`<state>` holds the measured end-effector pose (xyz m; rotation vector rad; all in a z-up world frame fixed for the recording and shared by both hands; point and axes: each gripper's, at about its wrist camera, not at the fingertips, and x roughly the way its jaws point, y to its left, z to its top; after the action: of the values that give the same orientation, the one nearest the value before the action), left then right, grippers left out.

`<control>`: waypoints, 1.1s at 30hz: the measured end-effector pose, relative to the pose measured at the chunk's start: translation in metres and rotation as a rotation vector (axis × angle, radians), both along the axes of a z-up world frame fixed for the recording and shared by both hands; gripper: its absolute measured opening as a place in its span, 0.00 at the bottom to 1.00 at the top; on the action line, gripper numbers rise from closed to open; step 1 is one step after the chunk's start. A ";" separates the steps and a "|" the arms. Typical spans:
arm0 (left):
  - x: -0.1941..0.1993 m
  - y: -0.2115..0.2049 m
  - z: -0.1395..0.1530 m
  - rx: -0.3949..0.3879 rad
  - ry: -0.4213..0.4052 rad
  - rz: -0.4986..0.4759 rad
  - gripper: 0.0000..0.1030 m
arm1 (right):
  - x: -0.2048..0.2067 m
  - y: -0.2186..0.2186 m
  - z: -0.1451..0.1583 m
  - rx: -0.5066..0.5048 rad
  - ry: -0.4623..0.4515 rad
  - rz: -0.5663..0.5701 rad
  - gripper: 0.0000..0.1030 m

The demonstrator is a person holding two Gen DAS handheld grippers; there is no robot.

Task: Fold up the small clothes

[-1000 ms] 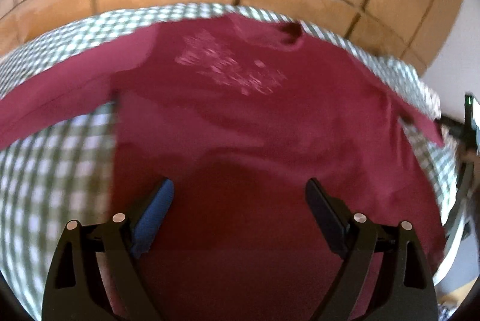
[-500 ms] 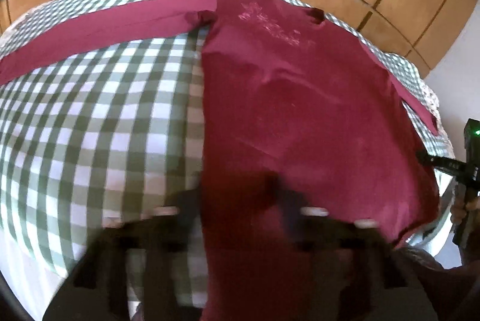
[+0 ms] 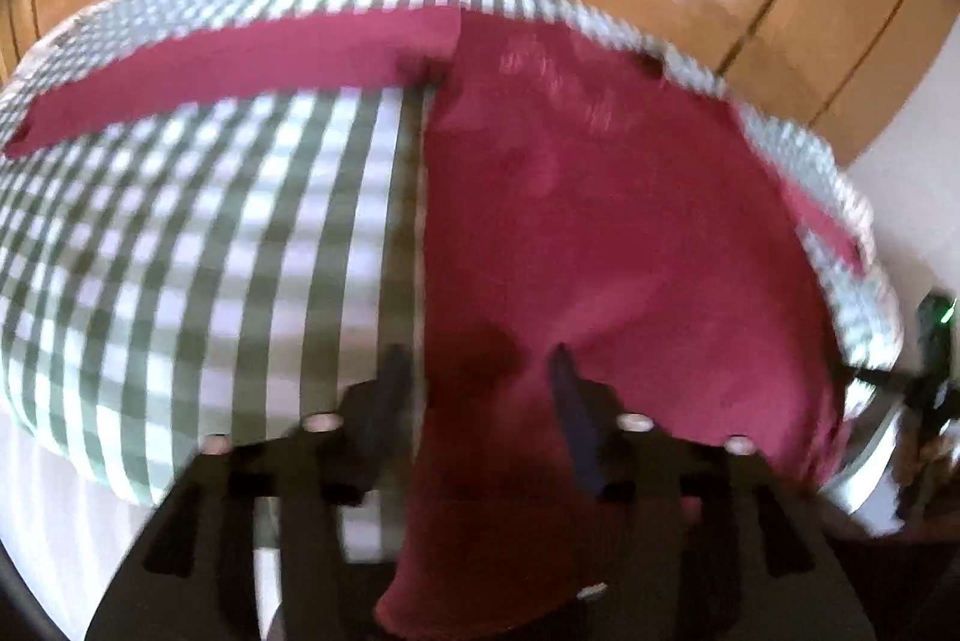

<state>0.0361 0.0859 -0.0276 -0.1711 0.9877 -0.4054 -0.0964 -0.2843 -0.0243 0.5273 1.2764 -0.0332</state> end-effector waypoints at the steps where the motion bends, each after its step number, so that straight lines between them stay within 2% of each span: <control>1: 0.002 -0.001 0.007 -0.018 -0.024 0.000 0.51 | 0.000 -0.006 0.002 -0.007 -0.003 -0.005 0.29; 3: 0.012 -0.012 0.022 -0.036 -0.075 -0.015 0.51 | 0.003 -0.016 0.009 -0.013 -0.022 -0.039 0.37; 4: 0.017 -0.021 0.026 -0.045 -0.099 -0.028 0.51 | 0.005 -0.023 0.013 -0.015 -0.039 -0.062 0.46; 5: 0.023 -0.028 0.027 -0.049 -0.111 -0.037 0.58 | 0.008 -0.033 0.019 -0.024 -0.067 -0.105 0.53; 6: 0.029 -0.039 0.027 -0.046 -0.122 -0.050 0.62 | 0.008 -0.042 0.022 -0.037 -0.084 -0.144 0.56; 7: 0.035 -0.052 0.024 -0.031 -0.129 -0.076 0.67 | 0.010 -0.055 0.024 -0.043 -0.099 -0.187 0.56; 9: 0.040 -0.079 0.015 0.027 -0.144 -0.129 0.67 | 0.015 -0.087 0.020 -0.032 -0.113 -0.297 0.55; 13: 0.053 -0.114 -0.017 0.113 -0.085 -0.165 0.67 | 0.016 -0.161 0.001 -0.027 -0.089 -0.549 0.54; 15: 0.057 -0.113 -0.033 0.122 -0.058 -0.150 0.68 | 0.015 -0.198 -0.005 -0.005 -0.115 -0.677 0.53; 17: 0.051 -0.111 -0.037 0.114 -0.096 -0.146 0.70 | 0.014 -0.231 -0.013 0.048 -0.127 -0.790 0.50; 18: 0.049 -0.113 -0.039 0.143 -0.111 -0.161 0.71 | 0.015 -0.247 -0.017 0.065 -0.134 -0.836 0.48; 20: 0.048 -0.115 -0.041 0.156 -0.114 -0.164 0.74 | 0.019 -0.271 -0.022 0.060 -0.139 -0.913 0.46; 21: 0.048 -0.116 -0.041 0.150 -0.109 -0.160 0.76 | 0.021 -0.279 -0.024 0.063 -0.141 -0.936 0.43; 23: 0.050 -0.119 -0.041 0.148 -0.100 -0.160 0.82 | 0.032 -0.292 -0.027 0.030 -0.126 -0.977 0.30; 24: 0.051 -0.122 -0.042 0.151 -0.097 -0.160 0.84 | 0.034 -0.301 -0.027 0.013 -0.121 -0.985 0.29; 27: 0.052 -0.130 -0.043 0.179 -0.096 -0.160 0.89 | 0.049 -0.313 -0.031 -0.039 -0.091 -0.981 0.19; 29: 0.053 -0.133 -0.044 0.186 -0.094 -0.153 0.92 | 0.057 -0.320 -0.032 -0.073 -0.069 -0.959 0.08; 33: 0.054 -0.136 -0.044 0.197 -0.097 -0.144 0.93 | 0.068 -0.312 -0.022 -0.161 -0.070 -0.856 0.07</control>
<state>0.0897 -0.0501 -0.0719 0.0979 0.9411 -0.4413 -0.0279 -0.5965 -0.0464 0.8909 0.8914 -0.8170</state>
